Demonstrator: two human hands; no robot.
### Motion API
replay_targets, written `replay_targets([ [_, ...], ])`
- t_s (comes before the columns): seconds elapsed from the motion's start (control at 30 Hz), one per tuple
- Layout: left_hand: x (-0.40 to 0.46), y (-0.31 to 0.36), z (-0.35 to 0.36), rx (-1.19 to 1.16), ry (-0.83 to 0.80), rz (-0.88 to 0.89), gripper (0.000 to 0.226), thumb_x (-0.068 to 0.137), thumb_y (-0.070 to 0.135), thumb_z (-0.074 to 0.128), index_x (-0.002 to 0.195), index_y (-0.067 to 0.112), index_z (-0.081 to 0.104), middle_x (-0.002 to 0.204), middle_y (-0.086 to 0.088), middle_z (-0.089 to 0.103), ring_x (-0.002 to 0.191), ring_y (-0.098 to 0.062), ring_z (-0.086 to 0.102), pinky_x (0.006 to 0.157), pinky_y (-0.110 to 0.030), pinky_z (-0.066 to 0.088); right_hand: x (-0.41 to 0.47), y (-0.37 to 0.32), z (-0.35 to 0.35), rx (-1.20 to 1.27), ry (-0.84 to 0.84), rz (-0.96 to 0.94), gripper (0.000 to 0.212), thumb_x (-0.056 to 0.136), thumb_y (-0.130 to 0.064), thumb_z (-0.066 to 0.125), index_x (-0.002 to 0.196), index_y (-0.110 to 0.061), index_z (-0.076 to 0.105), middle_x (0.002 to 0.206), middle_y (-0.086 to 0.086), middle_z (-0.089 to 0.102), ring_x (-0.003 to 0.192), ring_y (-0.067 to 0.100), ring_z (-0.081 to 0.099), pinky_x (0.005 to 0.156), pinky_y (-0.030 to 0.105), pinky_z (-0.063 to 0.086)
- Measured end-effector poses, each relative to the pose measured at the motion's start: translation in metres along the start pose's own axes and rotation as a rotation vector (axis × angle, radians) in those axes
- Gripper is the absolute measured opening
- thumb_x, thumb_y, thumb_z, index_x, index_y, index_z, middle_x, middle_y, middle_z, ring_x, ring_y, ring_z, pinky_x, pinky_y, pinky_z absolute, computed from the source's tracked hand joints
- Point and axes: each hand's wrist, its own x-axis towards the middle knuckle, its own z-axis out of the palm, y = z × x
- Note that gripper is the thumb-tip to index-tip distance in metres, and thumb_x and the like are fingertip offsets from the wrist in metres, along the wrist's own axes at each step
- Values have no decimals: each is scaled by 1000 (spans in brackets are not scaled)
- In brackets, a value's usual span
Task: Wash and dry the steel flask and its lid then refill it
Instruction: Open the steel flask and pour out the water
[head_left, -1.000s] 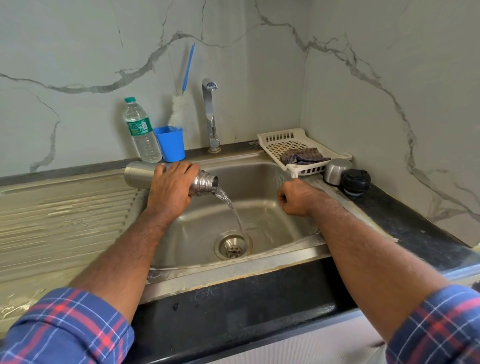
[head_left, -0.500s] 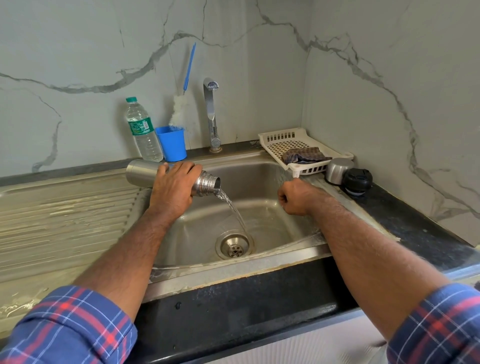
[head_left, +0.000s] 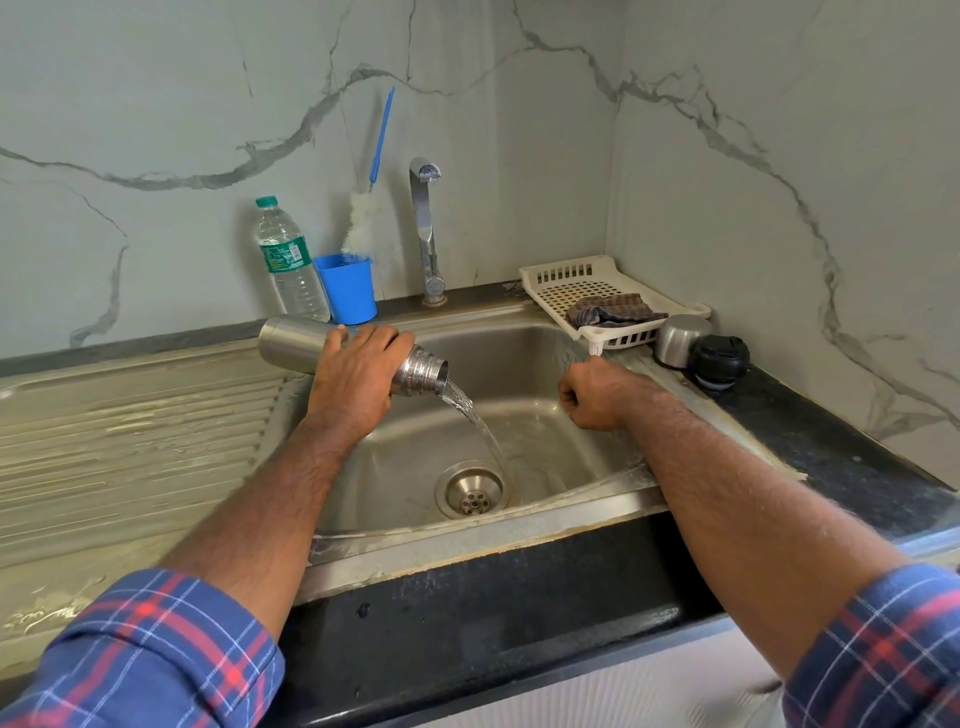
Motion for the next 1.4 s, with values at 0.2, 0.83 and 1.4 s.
replay_targets([
  [0.2,0,1,-1,5,-12,6,72,64,14,89,129,20,57,128,-4,63,120,-26,57,107,-49,36,0,-1,-1,-1,-13,6,22,83,-11,62,72,-29,57,83,-5,62,81,17,63,75,38,61],
  [0.83,1,1,0,42,-2,32,75,61,12,91,127,20,57,126,-4,64,119,-26,58,108,-51,36,-1,-2,-2,15,-13,9,20,83,-9,60,73,-27,60,83,-4,62,81,18,63,76,40,61],
  [1.4,3,2,4,112,-30,81,74,64,11,89,131,19,57,127,-5,62,121,-28,56,113,-56,32,-2,-5,-4,15,-24,7,20,84,-9,63,78,-28,58,87,-4,62,84,16,62,78,37,59],
])
